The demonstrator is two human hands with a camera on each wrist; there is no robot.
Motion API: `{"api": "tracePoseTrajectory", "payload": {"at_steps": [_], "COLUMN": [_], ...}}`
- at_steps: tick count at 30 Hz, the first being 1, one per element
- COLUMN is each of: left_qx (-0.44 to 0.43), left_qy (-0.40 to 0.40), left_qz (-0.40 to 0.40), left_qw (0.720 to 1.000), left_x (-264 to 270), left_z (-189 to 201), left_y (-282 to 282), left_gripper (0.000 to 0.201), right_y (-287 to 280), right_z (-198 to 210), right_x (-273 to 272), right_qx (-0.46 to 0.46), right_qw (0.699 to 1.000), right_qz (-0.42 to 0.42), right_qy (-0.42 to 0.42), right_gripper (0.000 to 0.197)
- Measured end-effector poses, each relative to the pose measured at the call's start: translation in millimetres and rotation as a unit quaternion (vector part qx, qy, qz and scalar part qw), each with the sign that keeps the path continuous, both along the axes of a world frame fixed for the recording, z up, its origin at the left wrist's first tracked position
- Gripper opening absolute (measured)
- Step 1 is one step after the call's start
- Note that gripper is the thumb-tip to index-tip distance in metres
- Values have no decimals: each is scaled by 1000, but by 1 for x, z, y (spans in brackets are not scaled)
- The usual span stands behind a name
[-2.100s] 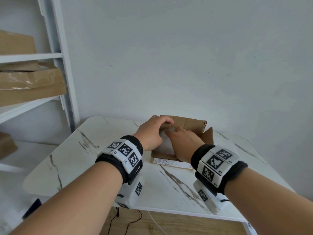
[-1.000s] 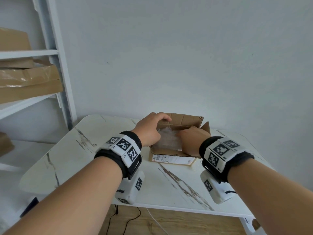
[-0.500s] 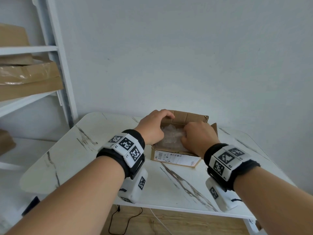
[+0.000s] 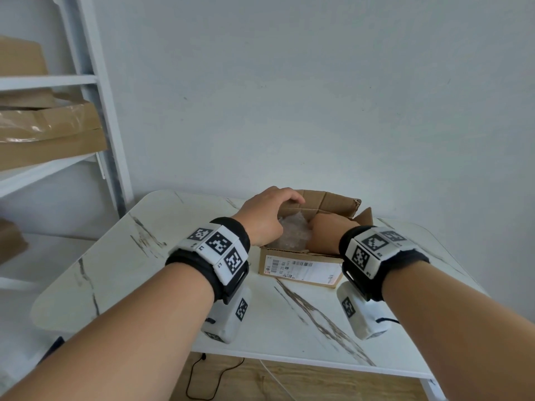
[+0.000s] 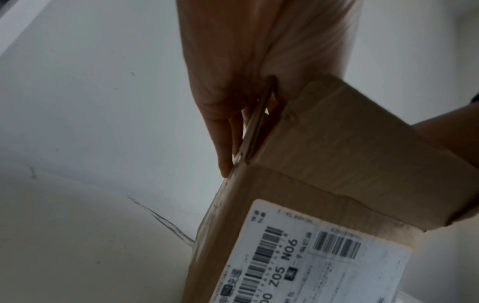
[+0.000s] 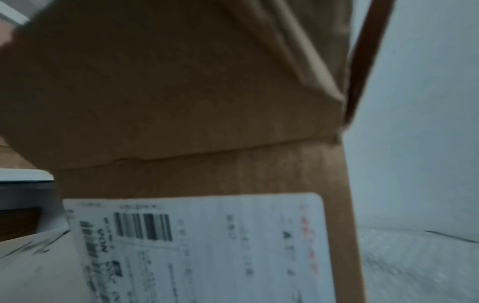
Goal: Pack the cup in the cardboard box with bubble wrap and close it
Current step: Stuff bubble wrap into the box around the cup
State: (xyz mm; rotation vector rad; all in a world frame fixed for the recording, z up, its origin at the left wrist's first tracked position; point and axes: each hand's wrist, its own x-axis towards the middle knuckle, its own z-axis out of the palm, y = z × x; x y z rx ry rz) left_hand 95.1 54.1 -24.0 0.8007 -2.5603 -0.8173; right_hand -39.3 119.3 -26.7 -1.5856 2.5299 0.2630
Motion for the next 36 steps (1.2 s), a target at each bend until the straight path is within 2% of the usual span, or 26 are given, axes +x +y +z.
{"api": "tracePoseTrajectory", "payload": {"at_steps": [3, 5, 8, 10, 18, 21, 23, 26, 29, 31, 36], "left_qx": [10, 20, 29, 28, 22, 20, 17, 20, 26, 28, 34], "left_qy": [0, 1, 5, 6, 19, 21, 23, 23, 24, 21, 8], "left_qz": [5, 9, 13, 12, -2, -4, -2, -1, 0, -1, -2], "left_qw": [1000, 1000, 999, 1000, 1000, 1000, 1000, 1000, 999, 999, 999], "left_x": [-1, 0, 1, 1, 5, 6, 5, 4, 4, 3, 1], "left_z": [1, 1, 2, 2, -2, -3, -3, -4, -4, -4, -2], "left_y": [-3, -4, -3, -2, 0, 1, -1, -4, -6, -7, -5], "left_gripper": [69, 70, 69, 69, 76, 74, 74, 75, 75, 75, 74], "right_y": [2, 11, 25, 29, 17, 3, -2, 4, 17, 23, 18], "right_z": [0, 1, 0, -1, 2, 2, 2, 5, 8, 11, 10], "right_x": [0, 3, 4, 4, 9, 11, 13, 12, 3, -3, 0], "right_qx": [-17, -80, -173, -191, -64, 20, 40, 12, -109, -148, -36], "right_qw": [1000, 996, 980, 976, 994, 995, 993, 992, 990, 987, 998], "right_qz": [-9, -6, 48, 76, 66, 98, 112, 122, 76, 60, 39], "right_qy": [6, 35, 84, 70, -54, -27, -14, -21, -38, -17, 18], "right_gripper": [14, 17, 32, 42, 37, 32, 32, 31, 32, 36, 34]}}
